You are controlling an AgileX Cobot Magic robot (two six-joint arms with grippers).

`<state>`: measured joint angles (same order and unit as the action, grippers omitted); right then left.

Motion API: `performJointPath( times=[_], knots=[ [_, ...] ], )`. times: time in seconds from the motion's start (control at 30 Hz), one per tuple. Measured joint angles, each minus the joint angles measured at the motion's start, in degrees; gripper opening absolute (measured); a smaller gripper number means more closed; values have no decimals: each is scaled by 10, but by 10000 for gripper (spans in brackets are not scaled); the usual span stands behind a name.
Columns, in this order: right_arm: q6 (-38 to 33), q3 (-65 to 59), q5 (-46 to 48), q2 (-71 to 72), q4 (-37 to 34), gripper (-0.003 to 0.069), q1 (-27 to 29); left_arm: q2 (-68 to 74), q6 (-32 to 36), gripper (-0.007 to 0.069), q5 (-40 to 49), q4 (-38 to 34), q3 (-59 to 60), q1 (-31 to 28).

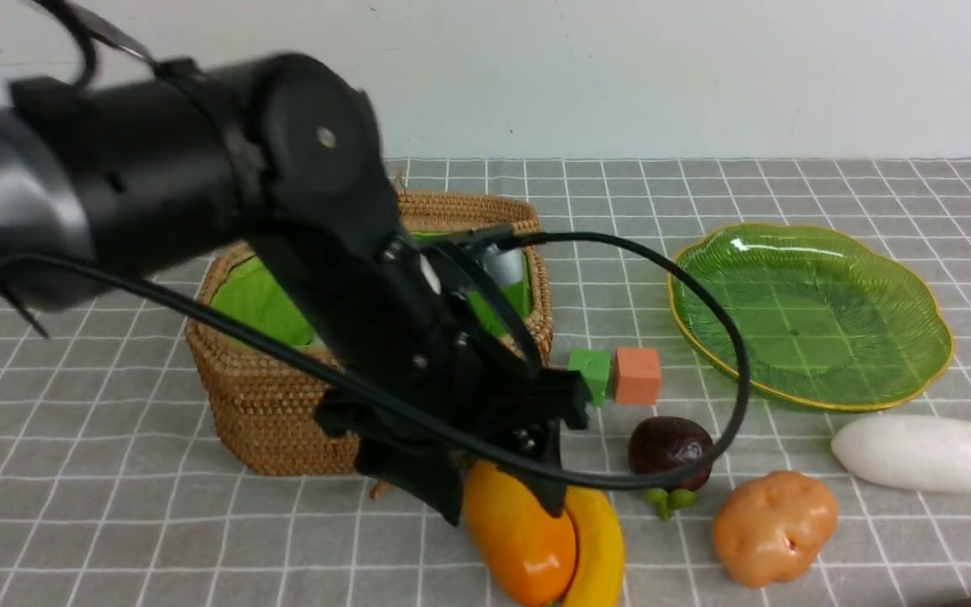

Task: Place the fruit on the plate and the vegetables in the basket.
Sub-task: Grab the mango with your left arm and place it on the right plate

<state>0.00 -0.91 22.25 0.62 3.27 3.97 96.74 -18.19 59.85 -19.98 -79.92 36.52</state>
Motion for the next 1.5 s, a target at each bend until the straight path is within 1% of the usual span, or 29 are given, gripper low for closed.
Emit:
performJointPath(
  times=[0.03,0.07,0.1,0.13,0.17,0.23,0.33,0.6,0.7,0.8,0.9,1.0,1.07,1.13,1.27,1.3,1.5],
  knots=[
    [0,0,0,0,0,241,0,14,-40,550,-23,15,0,10],
    [0,0,0,0,0,241,0,21,-59,550,-36,21,0,13],
    [0,0,0,0,0,241,0,38,-95,550,-65,37,0,19],
    [0,0,0,0,0,241,0,43,-108,550,-71,40,0,20],
    [0,0,0,0,0,241,0,59,-137,550,-91,50,0,21],
    [0,0,0,0,0,241,0,76,-159,550,-98,61,0,21],
    [0,0,0,0,0,241,0,97,-172,550,-103,75,0,21],
    [0,0,0,0,0,241,0,132,-197,552,-127,84,0,21],
    [0,0,0,0,0,241,0,138,-199,563,-130,87,0,21],
    [0,0,0,0,0,241,0,149,-199,596,-129,94,0,21],
    [0,0,0,0,0,241,0,151,-201,608,-129,95,0,21],
    [0,0,0,0,0,241,0,151,-200,603,-129,95,0,21],
    [0,0,0,0,0,241,0,152,-193,577,-129,95,0,21],
    [0,0,0,0,0,241,0,152,-177,545,-128,96,0,21],
    [0,0,0,0,0,241,0,152,-137,542,-116,95,0,21],
    [0,0,0,0,0,241,0,152,-118,542,-104,94,-2,21],
    [0,0,0,0,0,241,0,152,-78,542,-39,94,-14,21]
  ],
)
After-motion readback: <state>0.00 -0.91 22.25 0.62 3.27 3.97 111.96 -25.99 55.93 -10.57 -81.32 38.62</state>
